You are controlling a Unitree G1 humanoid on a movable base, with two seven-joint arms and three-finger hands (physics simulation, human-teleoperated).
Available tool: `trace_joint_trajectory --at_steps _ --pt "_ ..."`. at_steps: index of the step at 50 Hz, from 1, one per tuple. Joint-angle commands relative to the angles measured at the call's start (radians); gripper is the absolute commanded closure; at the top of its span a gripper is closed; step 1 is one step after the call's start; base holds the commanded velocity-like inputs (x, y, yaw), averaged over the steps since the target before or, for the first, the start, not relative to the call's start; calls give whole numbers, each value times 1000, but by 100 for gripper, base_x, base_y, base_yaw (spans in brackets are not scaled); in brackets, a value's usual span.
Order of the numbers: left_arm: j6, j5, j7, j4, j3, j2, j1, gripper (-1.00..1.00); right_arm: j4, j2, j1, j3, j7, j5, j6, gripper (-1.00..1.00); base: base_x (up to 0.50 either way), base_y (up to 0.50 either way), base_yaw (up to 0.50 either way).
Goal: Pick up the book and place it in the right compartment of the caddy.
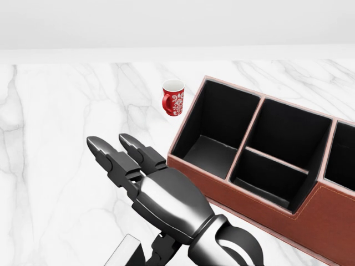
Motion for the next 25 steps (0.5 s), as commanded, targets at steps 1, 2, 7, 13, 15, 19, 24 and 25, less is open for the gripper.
trace_joint_trajectory --at_steps 1,2,7,13,15,19,24,25 --pt "0 -29 0 -1 30 30 -13 -100 36 5 13 29 -19 -22 0 -100 0 0 0" --pt "0 -31 0 0 32 34 -13 -100 40 4 15 31 -22 -24 0 -100 0 0 0" --pt "0 -45 6 6 43 45 -18 -100 56 7 22 41 -29 -30 0 -100 0 0 0" --pt "0 -55 14 2 41 49 -18 -100 63 8 27 51 -31 -40 0 -100 0 0 0" --pt "0 -62 16 0 47 54 -23 -100 68 8 25 51 -31 -41 0 -100 0 0 0" --pt "0 -64 18 7 47 55 -20 -100 77 8 26 53 -34 -47 0 -100 0 0 0" --pt "0 -70 23 9 49 59 -19 -100 98 6 32 59 -46 -57 0 -100 0 0 0" --pt "0 -71 23 10 49 59 -18 -100 100 6 34 60 -46 -59 0 -100 0 0 0"
